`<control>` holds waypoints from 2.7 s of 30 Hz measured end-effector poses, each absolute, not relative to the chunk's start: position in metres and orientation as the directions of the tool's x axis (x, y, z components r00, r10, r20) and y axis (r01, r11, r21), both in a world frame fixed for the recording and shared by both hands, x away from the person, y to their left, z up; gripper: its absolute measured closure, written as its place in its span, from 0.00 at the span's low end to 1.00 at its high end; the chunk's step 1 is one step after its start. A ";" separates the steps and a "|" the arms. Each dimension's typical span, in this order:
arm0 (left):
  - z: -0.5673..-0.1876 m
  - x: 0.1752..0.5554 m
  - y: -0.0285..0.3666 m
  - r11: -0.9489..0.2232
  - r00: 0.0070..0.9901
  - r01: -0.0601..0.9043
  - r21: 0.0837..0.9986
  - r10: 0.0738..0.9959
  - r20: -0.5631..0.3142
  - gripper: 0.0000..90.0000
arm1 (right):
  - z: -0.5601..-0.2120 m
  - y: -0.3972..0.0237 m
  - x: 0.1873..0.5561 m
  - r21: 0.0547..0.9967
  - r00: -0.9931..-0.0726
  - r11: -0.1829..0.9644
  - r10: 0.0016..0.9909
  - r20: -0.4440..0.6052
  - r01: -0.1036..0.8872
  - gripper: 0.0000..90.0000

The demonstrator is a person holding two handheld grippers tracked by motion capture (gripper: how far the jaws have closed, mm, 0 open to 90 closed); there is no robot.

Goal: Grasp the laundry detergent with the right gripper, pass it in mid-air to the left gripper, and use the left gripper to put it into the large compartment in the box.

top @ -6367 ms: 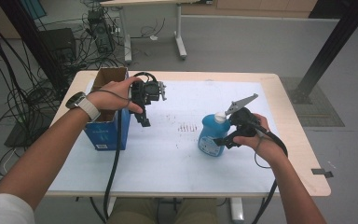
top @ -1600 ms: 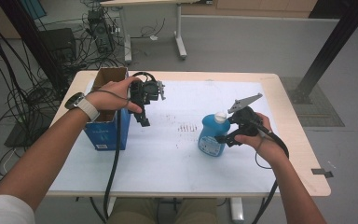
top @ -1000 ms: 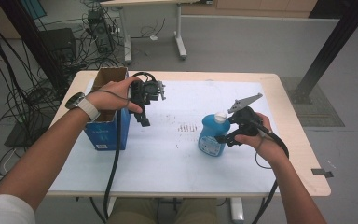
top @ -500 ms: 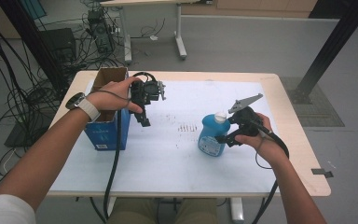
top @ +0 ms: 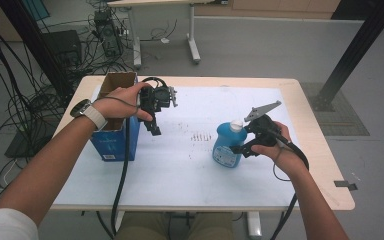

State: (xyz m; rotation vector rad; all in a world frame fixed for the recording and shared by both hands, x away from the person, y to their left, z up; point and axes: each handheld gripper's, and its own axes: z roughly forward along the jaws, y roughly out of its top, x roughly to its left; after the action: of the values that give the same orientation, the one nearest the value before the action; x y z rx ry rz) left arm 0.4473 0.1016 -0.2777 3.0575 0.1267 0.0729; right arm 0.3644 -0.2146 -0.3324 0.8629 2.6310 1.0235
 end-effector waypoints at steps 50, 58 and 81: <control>-0.285 0.445 0.100 -0.993 0.996 0.082 0.085 0.085 0.034 0.11 | -0.357 -0.205 0.365 0.713 -0.814 0.546 0.577 0.061 0.440 0.14; -0.285 0.446 0.100 -0.993 0.996 0.080 0.086 0.083 0.034 0.11 | -0.360 -0.204 0.365 0.727 -0.814 0.531 0.577 0.067 0.436 0.16; -0.287 0.445 0.100 -0.992 0.995 0.086 0.091 0.090 0.032 0.11 | -0.365 -0.204 0.365 0.761 -0.816 0.494 0.573 0.078 0.420 0.22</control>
State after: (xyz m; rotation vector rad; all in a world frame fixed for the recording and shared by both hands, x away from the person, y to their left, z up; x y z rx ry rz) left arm 0.4450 0.1002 -0.2866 3.0489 0.1347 0.0554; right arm 0.3648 -0.2044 -0.3649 0.8576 2.5506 1.2214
